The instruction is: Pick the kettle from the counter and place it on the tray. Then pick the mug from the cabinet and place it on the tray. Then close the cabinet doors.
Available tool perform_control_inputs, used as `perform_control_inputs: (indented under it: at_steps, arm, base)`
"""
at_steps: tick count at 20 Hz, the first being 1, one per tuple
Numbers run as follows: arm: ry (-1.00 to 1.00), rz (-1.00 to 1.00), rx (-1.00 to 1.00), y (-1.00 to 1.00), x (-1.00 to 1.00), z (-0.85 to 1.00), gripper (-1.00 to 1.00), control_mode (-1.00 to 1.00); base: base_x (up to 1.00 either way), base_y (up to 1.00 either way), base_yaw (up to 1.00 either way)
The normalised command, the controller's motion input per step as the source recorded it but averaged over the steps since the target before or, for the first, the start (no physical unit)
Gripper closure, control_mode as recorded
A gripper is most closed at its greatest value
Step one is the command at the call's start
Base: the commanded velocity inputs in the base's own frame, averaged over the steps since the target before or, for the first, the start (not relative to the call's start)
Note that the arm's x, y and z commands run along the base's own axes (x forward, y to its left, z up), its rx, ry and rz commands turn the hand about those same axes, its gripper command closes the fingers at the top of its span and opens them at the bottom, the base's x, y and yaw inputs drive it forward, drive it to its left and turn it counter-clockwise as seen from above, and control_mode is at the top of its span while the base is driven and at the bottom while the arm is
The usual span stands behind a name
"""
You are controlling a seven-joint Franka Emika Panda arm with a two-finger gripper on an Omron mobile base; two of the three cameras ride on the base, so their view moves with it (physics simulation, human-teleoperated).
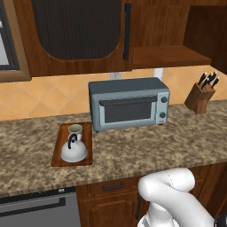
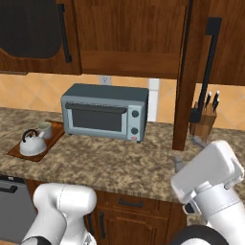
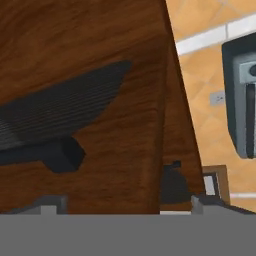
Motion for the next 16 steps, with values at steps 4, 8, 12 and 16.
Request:
perform_control_inputs:
  at_steps: [4,8,12,16]
  arm:
    - [0.00,0.01,0.23,-0.31,0.07,0.00,-1.00,-1.00]
    - [0.07,0.00,0.20,-0.19,0.40,0.12,-1.00,-1.00]
    - [0.17,0.00,0.11,-0.04,0.51,0.22,-1.00,-1.00]
    - [0.22,0.00,0.02,0.00,0.59,0.28,-1.00,-1.00]
  base:
    - [0.00,0.00,0.00]
    - [0.00,0.00,0.00]
    - [0.00,0.00,0.00]
    - [0.00,0.00,0.00]
